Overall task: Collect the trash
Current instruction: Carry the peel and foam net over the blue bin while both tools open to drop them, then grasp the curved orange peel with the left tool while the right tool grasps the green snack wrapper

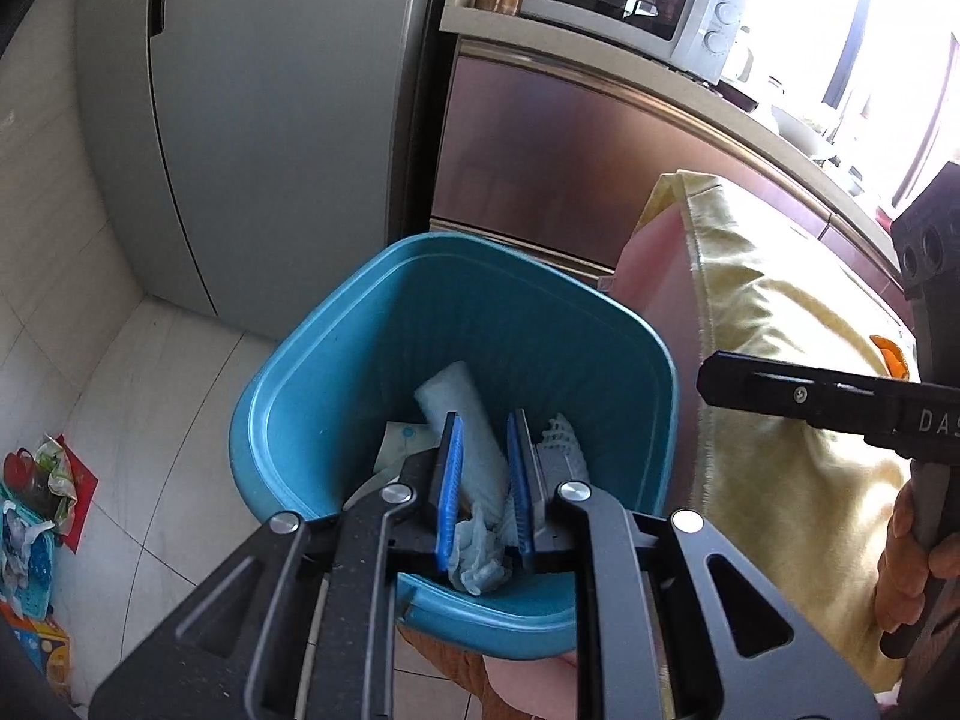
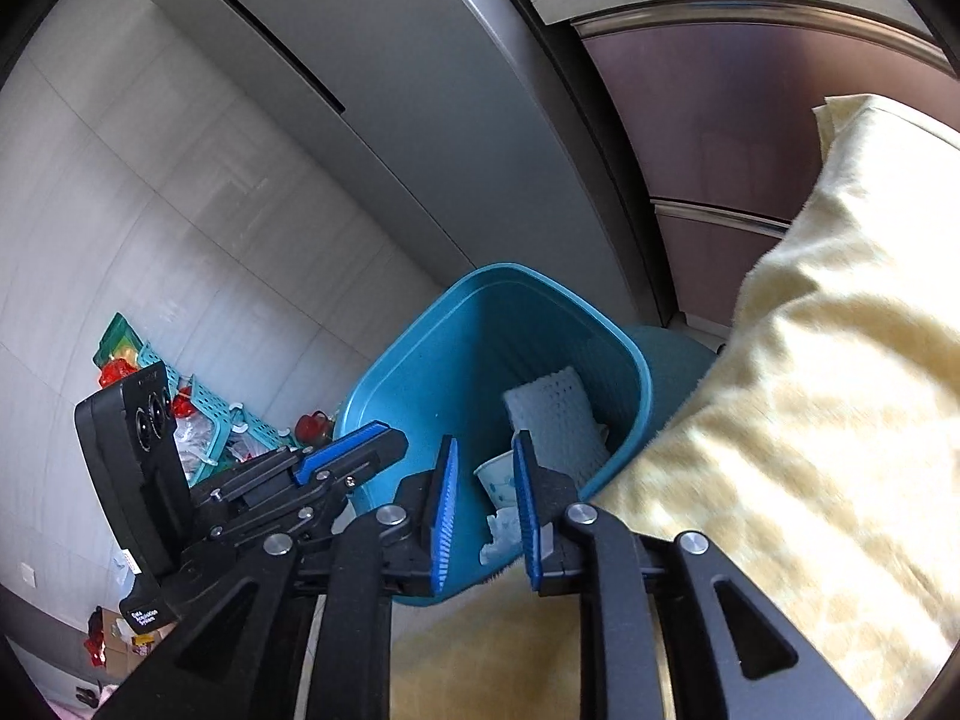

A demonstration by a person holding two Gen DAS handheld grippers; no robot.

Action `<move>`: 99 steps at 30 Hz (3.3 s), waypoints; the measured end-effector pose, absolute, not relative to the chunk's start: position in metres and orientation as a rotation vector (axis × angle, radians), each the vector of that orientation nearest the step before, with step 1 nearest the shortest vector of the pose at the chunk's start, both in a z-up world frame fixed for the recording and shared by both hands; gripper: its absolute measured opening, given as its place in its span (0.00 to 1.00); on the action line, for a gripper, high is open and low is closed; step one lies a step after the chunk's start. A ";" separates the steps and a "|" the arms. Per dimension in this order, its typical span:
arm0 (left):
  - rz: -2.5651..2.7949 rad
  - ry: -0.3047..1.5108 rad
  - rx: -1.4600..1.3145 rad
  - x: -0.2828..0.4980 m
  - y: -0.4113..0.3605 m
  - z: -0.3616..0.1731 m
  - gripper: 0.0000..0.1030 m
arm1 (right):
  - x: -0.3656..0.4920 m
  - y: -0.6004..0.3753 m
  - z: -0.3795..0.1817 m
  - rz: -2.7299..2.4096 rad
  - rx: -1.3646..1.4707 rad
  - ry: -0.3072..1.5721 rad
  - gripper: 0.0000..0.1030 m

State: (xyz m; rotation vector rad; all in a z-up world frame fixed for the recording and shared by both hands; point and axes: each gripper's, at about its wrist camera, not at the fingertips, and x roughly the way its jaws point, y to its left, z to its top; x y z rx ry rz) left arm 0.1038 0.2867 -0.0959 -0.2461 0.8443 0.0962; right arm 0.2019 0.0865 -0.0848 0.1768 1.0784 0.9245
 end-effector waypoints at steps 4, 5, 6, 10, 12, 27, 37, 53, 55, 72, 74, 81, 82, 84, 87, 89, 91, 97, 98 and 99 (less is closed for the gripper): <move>0.062 0.807 -0.242 0.099 0.277 -0.084 0.26 | 0.196 0.068 -0.079 0.920 0.179 1.050 0.26; 0.051 0.798 -0.237 0.097 0.273 -0.081 0.29 | 0.193 0.062 -0.076 0.916 0.179 1.035 0.27; 0.037 0.788 -0.234 0.096 0.267 -0.077 0.34 | 0.190 0.054 -0.073 0.914 0.178 1.020 0.29; -0.044 0.750 -0.219 0.094 0.240 -0.064 0.46 | 0.178 0.018 -0.059 0.876 0.189 0.953 0.35; -0.088 0.735 -0.206 0.094 0.222 -0.057 0.49 | 0.173 -0.004 -0.053 0.844 0.201 0.921 0.38; -0.408 0.708 -0.030 0.125 0.050 -0.037 0.68 | 0.130 -0.199 -0.028 0.463 0.291 0.750 0.48; -0.497 0.729 0.091 0.155 -0.040 -0.037 0.66 | 0.129 -0.294 -0.029 0.256 0.302 0.714 0.48; -0.465 0.824 0.121 0.203 -0.088 -0.055 0.58 | 0.177 -0.371 -0.059 0.123 0.326 0.828 0.48; -0.462 0.833 0.122 0.205 -0.090 -0.057 0.54 | 0.182 -0.371 -0.061 0.126 0.328 0.840 0.48; -0.473 0.889 0.112 0.217 -0.094 -0.071 0.17 | 0.198 -0.374 -0.084 0.144 0.354 0.905 0.35; -0.477 0.888 0.108 0.216 -0.093 -0.071 0.16 | 0.196 -0.372 -0.084 0.143 0.343 0.900 0.35; -0.477 0.862 0.108 0.208 -0.091 -0.065 0.14 | 0.192 -0.371 -0.081 0.145 0.341 0.874 0.32; -0.477 0.856 0.107 0.206 -0.090 -0.063 0.13 | 0.190 -0.371 -0.080 0.142 0.340 0.866 0.32; -0.483 0.848 0.105 0.204 -0.087 -0.060 0.13 | 0.188 -0.371 -0.077 0.142 0.339 0.853 0.31; -0.485 0.829 0.106 0.196 -0.081 -0.054 0.13 | 0.185 -0.372 -0.071 0.139 0.339 0.832 0.31; -0.490 0.817 0.099 0.191 -0.076 -0.050 0.13 | 0.182 -0.372 -0.066 0.136 0.339 0.817 0.31; -0.491 0.809 0.091 0.187 -0.070 -0.047 0.13 | 0.179 -0.372 -0.061 0.136 0.339 0.799 0.31; -0.497 0.791 0.072 0.171 -0.053 -0.038 0.12 | 0.169 -0.364 -0.045 0.163 0.331 0.756 0.31; -0.499 0.787 0.071 0.168 -0.050 -0.037 0.12 | 0.167 -0.361 -0.042 0.171 0.328 0.749 0.31; -0.499 0.784 0.071 0.165 -0.048 -0.036 0.12 | 0.164 -0.357 -0.039 0.180 0.325 0.742 0.31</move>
